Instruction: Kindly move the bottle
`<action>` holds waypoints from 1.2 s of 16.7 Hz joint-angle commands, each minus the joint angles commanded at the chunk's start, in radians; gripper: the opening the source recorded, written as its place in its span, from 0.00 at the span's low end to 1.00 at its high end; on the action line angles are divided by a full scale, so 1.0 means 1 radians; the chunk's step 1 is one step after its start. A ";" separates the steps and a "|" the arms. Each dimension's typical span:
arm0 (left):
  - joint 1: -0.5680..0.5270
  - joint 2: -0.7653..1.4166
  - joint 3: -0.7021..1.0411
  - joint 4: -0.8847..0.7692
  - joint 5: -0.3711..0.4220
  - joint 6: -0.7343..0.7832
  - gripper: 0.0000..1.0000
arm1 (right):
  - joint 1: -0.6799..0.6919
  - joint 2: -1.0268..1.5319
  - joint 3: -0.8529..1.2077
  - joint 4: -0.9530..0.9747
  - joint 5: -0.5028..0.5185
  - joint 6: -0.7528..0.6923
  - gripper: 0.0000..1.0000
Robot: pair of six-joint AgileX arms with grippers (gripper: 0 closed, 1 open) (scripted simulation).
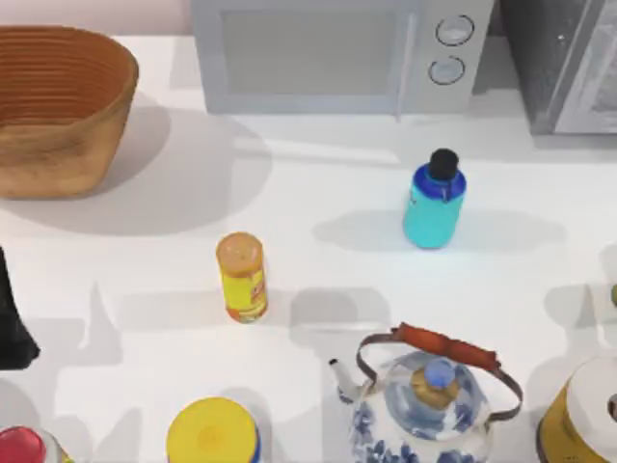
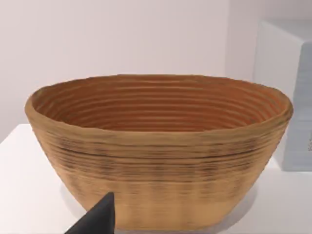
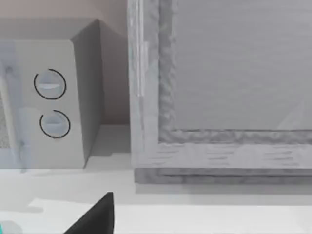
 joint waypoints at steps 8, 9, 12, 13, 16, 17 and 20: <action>-0.113 0.222 0.122 0.108 0.008 0.005 1.00 | 0.000 0.000 0.000 0.000 0.000 0.000 1.00; -0.146 0.296 0.157 0.139 0.010 0.006 1.00 | 0.000 0.000 0.000 0.000 0.000 0.000 1.00; -0.258 0.577 0.279 0.247 0.018 0.011 1.00 | 0.000 0.000 0.000 0.000 0.000 0.000 1.00; -0.298 0.686 0.322 0.286 0.021 0.013 1.00 | 0.000 0.000 0.000 0.000 0.000 0.000 1.00; -0.421 1.032 0.456 0.404 0.029 0.018 1.00 | 0.000 0.000 0.000 0.000 0.000 0.000 1.00; -0.461 1.149 0.499 0.443 0.032 0.019 1.00 | 0.000 0.000 0.000 0.000 0.000 0.000 1.00; -0.575 1.475 0.622 0.552 0.039 0.024 1.00 | 0.000 0.000 0.000 0.000 0.000 0.000 1.00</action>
